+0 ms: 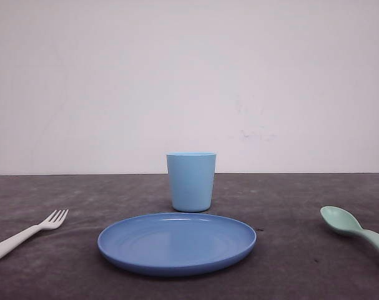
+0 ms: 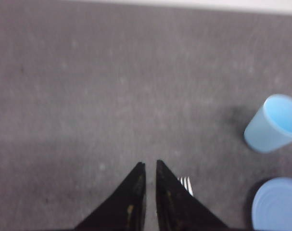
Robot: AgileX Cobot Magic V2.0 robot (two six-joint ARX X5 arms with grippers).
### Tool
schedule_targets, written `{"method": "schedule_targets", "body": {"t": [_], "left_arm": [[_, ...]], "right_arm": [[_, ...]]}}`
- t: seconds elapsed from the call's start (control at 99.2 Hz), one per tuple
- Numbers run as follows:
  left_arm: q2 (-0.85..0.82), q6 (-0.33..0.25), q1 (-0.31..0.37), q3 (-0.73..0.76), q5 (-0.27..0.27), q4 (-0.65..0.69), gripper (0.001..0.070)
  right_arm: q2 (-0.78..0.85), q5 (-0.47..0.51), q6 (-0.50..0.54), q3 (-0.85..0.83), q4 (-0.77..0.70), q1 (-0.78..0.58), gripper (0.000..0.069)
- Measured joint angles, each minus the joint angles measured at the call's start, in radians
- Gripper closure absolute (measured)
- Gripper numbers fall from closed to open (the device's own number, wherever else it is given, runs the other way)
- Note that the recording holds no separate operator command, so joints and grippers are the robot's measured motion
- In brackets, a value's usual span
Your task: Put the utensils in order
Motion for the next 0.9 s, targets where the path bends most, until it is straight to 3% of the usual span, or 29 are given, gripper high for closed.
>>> {"method": "schedule_targets", "body": {"t": [0.424,0.484,0.625,0.706,0.787,0.897], "left_arm": [[0.085,0.01,0.0,0.0,-0.001,0.0,0.0689],[0.085,0.01,0.0,0.0,-0.001,0.0,0.0634],[0.085,0.01,0.0,0.0,-0.001,0.0,0.037],[0.085,0.01,0.0,0.0,-0.001,0.0,0.0285],[0.085,0.01,0.0,0.0,-0.001,0.0,0.0254],[0.085,0.005,0.0,0.0,-0.001,0.0,0.0245]], "right_arm": [[0.088,0.022,-0.023,0.0,0.0,0.0,0.0667],[0.088,0.023,-0.029,0.0,0.0,0.0,0.0581],[0.088,0.023,-0.034,0.0,0.0,0.0,0.0241],[0.088,0.023,-0.034,0.0,0.0,0.0,0.0099],[0.088,0.023,-0.034,0.0,0.0,0.0,0.0022],[0.088,0.023,-0.035,0.0,0.0,0.0,0.0012]]}}
